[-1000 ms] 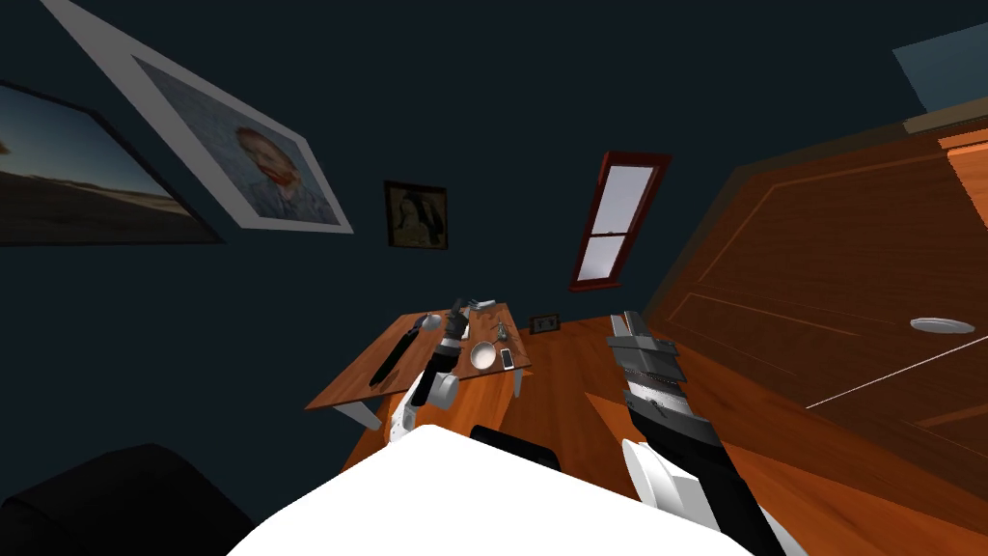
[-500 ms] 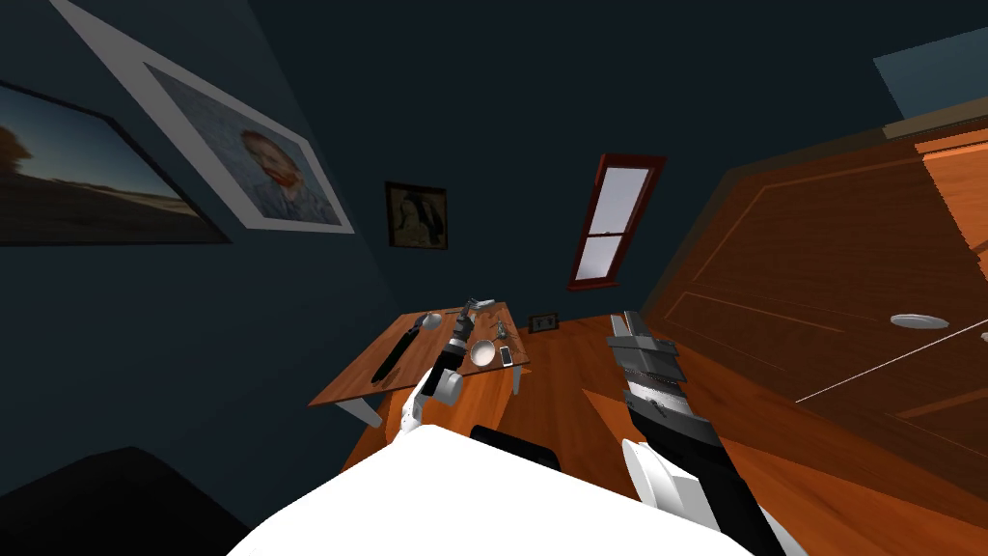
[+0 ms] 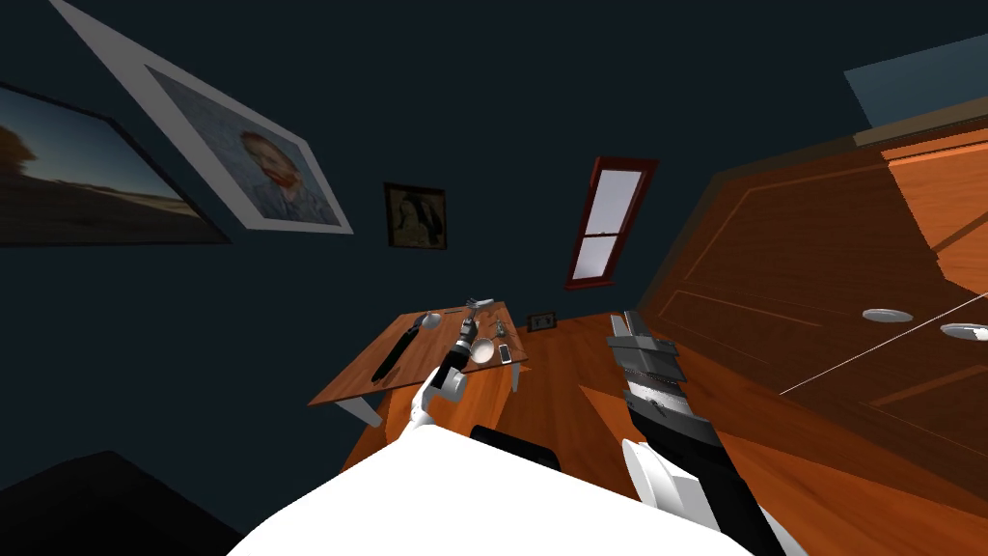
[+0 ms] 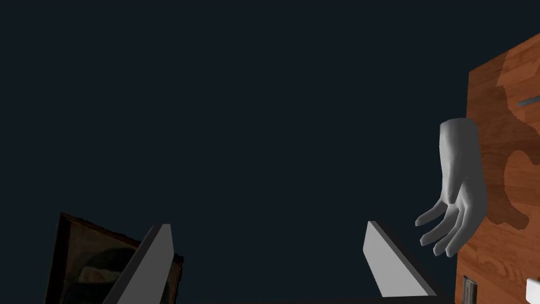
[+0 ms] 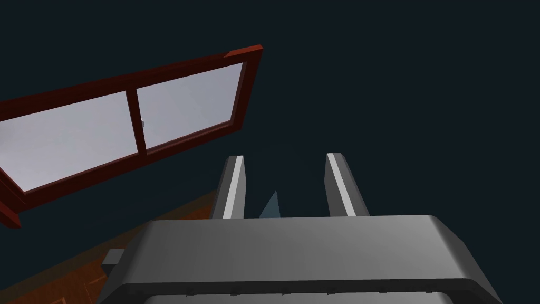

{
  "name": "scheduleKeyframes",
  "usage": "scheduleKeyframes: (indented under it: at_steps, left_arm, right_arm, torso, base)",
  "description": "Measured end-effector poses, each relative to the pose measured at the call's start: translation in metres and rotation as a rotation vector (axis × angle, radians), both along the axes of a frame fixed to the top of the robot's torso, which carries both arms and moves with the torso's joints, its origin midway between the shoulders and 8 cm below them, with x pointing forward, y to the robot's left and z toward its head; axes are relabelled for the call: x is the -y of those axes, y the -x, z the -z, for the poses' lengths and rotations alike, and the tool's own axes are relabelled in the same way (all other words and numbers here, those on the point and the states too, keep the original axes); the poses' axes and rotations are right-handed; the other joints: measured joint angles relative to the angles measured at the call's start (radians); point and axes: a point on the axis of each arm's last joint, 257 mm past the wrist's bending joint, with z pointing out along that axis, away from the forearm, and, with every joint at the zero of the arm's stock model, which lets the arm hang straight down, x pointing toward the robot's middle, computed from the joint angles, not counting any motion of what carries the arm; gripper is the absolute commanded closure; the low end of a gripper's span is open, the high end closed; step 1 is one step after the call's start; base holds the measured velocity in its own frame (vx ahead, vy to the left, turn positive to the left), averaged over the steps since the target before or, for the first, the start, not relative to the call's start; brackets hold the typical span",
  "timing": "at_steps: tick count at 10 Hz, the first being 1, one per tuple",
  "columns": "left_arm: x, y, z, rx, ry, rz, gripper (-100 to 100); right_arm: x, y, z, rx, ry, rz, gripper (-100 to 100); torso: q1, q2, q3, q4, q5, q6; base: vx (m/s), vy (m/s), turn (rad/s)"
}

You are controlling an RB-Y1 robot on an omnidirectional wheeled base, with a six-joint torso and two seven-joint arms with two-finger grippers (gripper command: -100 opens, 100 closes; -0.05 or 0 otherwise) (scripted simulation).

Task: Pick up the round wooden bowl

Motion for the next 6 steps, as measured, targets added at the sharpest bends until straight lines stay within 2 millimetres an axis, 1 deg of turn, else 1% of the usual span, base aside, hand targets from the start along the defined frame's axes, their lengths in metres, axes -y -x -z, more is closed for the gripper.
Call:
scheduleKeyframes:
  at_steps: [2, 6]
  left_arm:
    - [0.002, -0.008, 0.024, -0.063, -0.002, 0.008, -100]
    - [0.003, -0.022, 0.084, -0.214, -0.014, 0.015, -100]
  right_arm:
    - [0.0, 0.0, 0.0, 0.0, 0.0, 0.0, 0]
    - [0.0, 0.0, 0.0, 0.0, 0.0, 0.0, 0]
  torso:
    - [0.0, 0.0, 0.0, 0.0, 0.0, 0.0]
    - [0.001, -0.001, 0.0, 0.0, 0.0, 0.0]
  base:
    - [-0.029, 0.004, -0.046]
    - [-0.023, 0.01, -0.046]
